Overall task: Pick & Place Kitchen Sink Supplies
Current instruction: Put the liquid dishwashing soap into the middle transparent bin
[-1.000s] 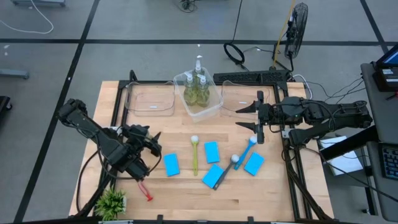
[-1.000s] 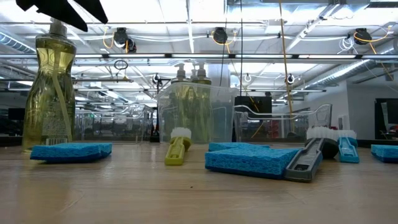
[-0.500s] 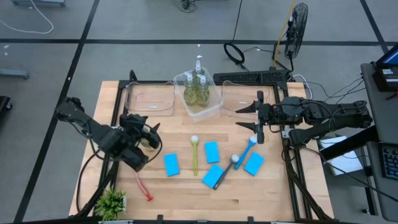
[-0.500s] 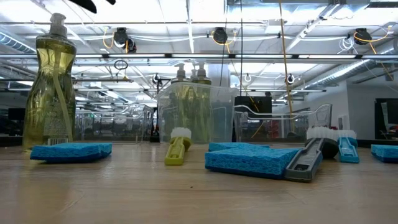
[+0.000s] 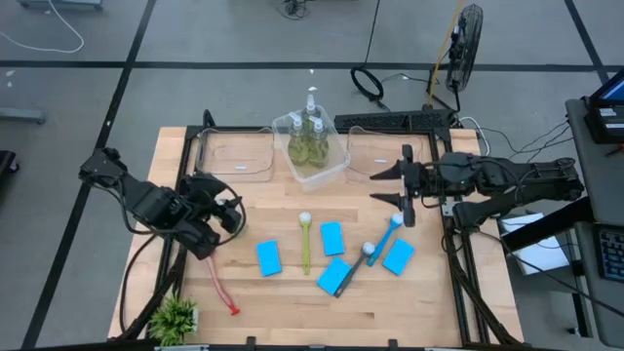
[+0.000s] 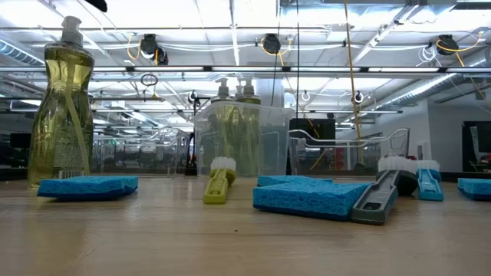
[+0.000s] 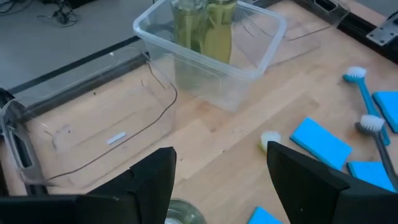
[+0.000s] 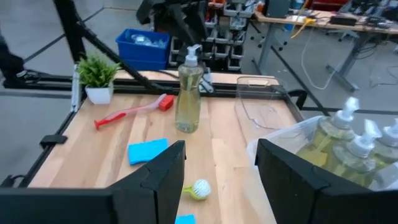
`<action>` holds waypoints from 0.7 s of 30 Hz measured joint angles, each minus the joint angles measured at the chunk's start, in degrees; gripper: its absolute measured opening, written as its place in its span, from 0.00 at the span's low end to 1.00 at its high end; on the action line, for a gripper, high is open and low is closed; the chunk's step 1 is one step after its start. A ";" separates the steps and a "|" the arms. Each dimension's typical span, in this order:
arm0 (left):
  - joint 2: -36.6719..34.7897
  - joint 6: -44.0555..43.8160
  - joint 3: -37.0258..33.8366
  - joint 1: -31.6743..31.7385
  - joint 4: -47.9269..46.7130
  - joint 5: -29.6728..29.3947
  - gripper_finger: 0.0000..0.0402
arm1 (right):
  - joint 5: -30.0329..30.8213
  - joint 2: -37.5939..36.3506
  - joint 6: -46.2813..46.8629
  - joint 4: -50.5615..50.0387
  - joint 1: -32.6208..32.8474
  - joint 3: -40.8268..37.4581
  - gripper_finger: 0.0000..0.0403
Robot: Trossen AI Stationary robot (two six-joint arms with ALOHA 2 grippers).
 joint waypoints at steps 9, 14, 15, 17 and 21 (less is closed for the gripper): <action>-1.75 2.15 -1.96 1.89 -0.01 2.69 0.63 | -2.68 -0.02 -0.01 -0.84 0.01 0.00 0.46; -2.30 0.46 -6.80 2.67 0.00 6.77 0.64 | -2.74 -0.02 2.21 -2.01 0.02 0.00 0.46; -2.43 0.05 -7.24 2.65 0.03 6.12 0.63 | -2.73 -0.02 2.49 -2.37 0.00 0.00 0.46; -2.58 -0.03 -7.53 2.64 -0.08 3.75 0.64 | -2.73 -0.02 2.91 -3.15 0.00 0.00 0.46; -3.70 2.13 -7.58 2.86 0.06 1.95 0.64 | -2.75 -0.02 4.03 -3.88 0.02 0.00 0.46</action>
